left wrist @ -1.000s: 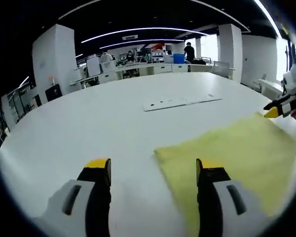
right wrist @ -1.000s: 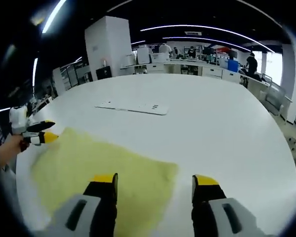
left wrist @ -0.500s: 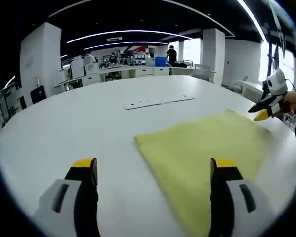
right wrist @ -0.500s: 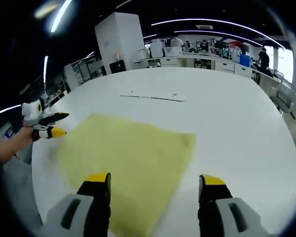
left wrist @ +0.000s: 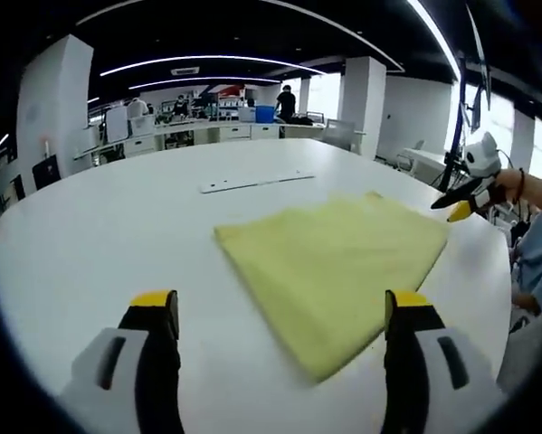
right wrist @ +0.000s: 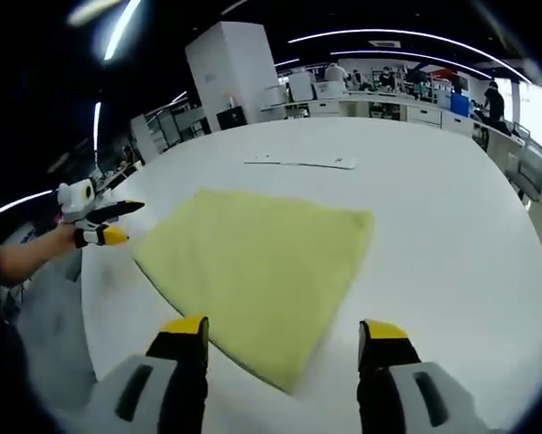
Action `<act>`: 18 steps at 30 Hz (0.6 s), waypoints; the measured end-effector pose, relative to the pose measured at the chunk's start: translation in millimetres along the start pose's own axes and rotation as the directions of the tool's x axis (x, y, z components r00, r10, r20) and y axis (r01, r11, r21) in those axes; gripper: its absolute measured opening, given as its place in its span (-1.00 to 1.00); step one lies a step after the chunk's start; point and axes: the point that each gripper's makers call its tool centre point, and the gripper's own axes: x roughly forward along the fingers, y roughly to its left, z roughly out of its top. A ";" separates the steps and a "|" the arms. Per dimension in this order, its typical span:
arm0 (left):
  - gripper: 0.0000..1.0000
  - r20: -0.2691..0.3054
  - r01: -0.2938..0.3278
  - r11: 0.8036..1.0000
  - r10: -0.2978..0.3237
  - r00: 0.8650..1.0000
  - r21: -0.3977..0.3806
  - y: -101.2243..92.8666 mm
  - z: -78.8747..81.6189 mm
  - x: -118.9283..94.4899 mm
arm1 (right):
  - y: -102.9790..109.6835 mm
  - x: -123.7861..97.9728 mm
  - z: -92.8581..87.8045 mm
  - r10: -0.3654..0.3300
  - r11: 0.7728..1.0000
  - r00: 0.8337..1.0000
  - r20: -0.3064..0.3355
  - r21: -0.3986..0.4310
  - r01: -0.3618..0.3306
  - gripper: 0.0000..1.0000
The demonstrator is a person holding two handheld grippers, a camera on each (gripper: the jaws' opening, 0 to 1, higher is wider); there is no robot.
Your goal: Fold the garment on the visible template until the final outline fits inside the template.
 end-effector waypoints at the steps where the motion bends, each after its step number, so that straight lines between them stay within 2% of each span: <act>1: 0.73 -0.008 0.006 1.000 -0.006 1.000 -0.005 -1.9 -2.7 -1.9 | 0.7 -2.0 -3.2 -0.004 1.000 1.000 -0.004 0.002 0.004 0.31; 3: 0.60 -0.013 0.033 0.999 -0.034 0.999 -0.024 -9.6 -6.6 -6.5 | 3.1 -4.9 -5.3 0.000 1.000 1.000 0.000 0.004 0.000 0.30; 6: 0.47 -0.024 0.061 0.998 -0.061 0.998 -0.009 -17.7 -13.2 -12.2 | 9.2 -9.0 -7.8 0.017 1.000 1.000 0.016 0.012 -0.017 0.25; 11: 0.23 -0.052 0.062 0.998 -0.063 0.997 -0.023 -19.9 -27.4 -16.1 | 11.1 -10.0 -16.2 0.010 1.000 1.000 0.012 0.014 -0.010 0.16; 15: -0.10 -0.068 0.058 0.997 -0.061 0.996 -0.045 -19.5 -37.6 -16.3 | 10.3 -10.1 -26.1 0.003 1.000 1.000 0.007 0.014 -0.003 -0.01; 18: -0.34 -0.038 0.071 0.990 -0.076 0.996 -0.125 -22.5 -37.2 -17.1 | 6.4 -10.6 -33.4 -0.009 0.999 1.000 0.002 0.041 0.009 -0.09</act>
